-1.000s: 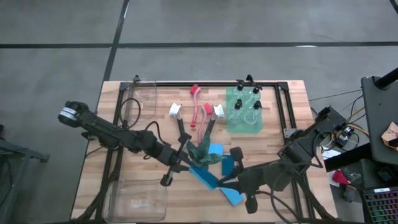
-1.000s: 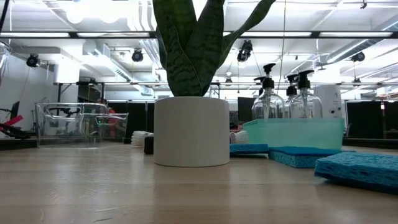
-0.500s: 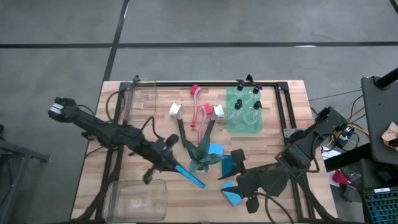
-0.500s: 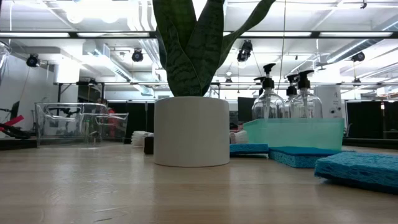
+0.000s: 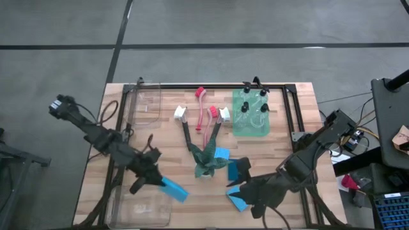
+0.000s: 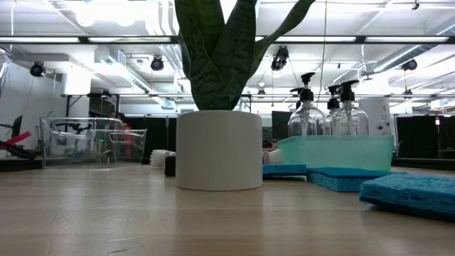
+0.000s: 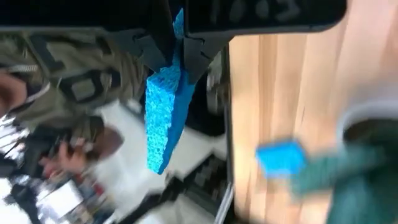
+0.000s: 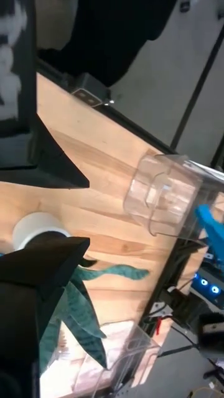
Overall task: Pick & Place Kitchen Sink Supplies
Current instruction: Put the blue sponge into the bottom transparent bin
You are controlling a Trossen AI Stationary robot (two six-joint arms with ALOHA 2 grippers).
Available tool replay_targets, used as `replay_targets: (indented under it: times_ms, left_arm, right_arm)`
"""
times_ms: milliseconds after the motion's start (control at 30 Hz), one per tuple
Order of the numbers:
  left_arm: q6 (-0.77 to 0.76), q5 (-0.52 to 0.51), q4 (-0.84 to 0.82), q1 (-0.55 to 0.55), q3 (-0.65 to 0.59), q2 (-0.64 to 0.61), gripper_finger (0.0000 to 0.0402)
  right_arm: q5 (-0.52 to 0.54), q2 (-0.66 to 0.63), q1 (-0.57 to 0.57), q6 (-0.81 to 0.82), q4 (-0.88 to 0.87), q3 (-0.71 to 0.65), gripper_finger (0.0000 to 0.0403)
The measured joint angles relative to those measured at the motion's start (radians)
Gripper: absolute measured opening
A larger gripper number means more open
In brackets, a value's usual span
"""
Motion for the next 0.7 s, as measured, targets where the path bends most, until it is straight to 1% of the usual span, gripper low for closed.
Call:
replay_targets:
  times_ms: [67,167,400,600,700]
  left_arm:
    - [-0.068,-0.002,-0.07,-0.043,0.0,-0.001,0.001]
    - [-0.228,0.007,-0.167,-0.103,0.0,-0.001,0.0008]
    - [-0.593,-0.03,-0.27,-0.273,-0.002,0.029,0.0011]
    - [-0.79,-0.019,-0.388,-0.335,-0.008,0.097,0.0009]
    - [-0.81,-0.006,-0.392,-0.345,-0.008,0.14,0.001]
  right_arm:
    - [0.0,0.0,0.0,-0.001,0.001,-0.015,0.0122]
    - [0.0,0.0,-0.001,-0.005,0.002,-0.043,0.0115]
    - [-0.001,0.0,0.001,0.028,-0.02,-0.075,0.01]
    - [-0.003,0.0,0.005,0.078,-0.065,-0.076,0.0088]
    - [-0.003,0.0,0.008,0.11,-0.094,-0.076,0.0082]
